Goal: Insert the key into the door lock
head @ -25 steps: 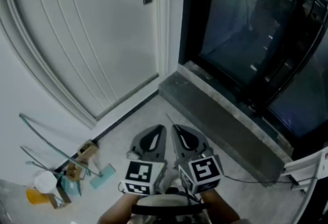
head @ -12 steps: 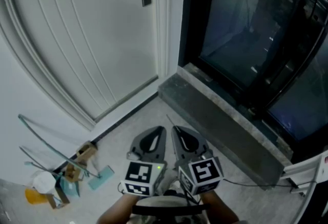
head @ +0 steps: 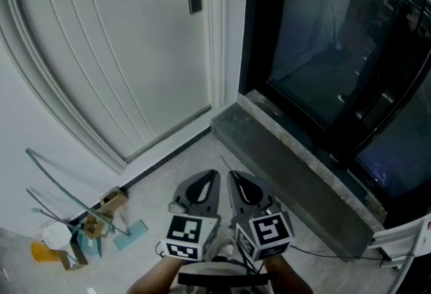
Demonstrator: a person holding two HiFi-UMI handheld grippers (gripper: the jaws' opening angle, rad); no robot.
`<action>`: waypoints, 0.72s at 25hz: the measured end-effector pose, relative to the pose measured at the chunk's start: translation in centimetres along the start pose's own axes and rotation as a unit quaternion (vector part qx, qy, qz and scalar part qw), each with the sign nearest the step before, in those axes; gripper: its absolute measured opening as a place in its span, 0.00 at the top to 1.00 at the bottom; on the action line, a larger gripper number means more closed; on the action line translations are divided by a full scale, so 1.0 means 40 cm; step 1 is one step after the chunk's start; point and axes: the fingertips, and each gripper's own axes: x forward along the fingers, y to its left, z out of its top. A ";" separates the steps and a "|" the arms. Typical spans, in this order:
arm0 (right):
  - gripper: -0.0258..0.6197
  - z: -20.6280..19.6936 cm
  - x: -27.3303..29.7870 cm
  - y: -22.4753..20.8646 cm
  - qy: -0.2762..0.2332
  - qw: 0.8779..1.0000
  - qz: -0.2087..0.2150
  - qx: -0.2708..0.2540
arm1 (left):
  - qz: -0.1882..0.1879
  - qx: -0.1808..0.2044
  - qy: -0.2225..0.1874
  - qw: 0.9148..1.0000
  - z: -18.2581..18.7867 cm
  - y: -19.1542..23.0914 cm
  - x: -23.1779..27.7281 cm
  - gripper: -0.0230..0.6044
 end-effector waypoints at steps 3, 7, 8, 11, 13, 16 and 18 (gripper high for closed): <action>0.93 -0.001 -0.004 -0.015 0.001 1.000 0.003 -0.001 | 0.004 0.010 -0.003 1.000 0.002 -0.007 0.012 0.92; 0.93 -0.008 -0.008 -0.038 0.018 1.000 0.006 -0.004 | 0.005 0.011 -0.002 1.000 0.008 -0.027 0.032 0.93; 0.93 -0.004 -0.007 -0.041 0.017 1.000 0.007 -0.005 | 0.004 0.011 -0.001 1.000 0.007 -0.030 0.038 0.93; 0.93 -0.006 0.000 -0.053 0.013 1.000 0.008 -0.009 | 0.004 0.000 0.005 1.000 0.008 -0.034 0.050 0.93; 0.93 -0.002 0.010 -0.057 0.014 1.000 0.008 -0.008 | 0.004 -0.003 0.006 1.000 0.011 -0.030 0.060 0.93; 0.93 0.002 0.033 -0.064 0.018 1.000 0.007 -0.009 | 0.000 -0.003 0.005 1.000 0.012 -0.016 0.083 0.93; 0.93 0.001 0.052 -0.069 0.019 1.000 0.004 -0.011 | -0.002 0.004 0.000 1.000 0.010 0.001 0.101 0.93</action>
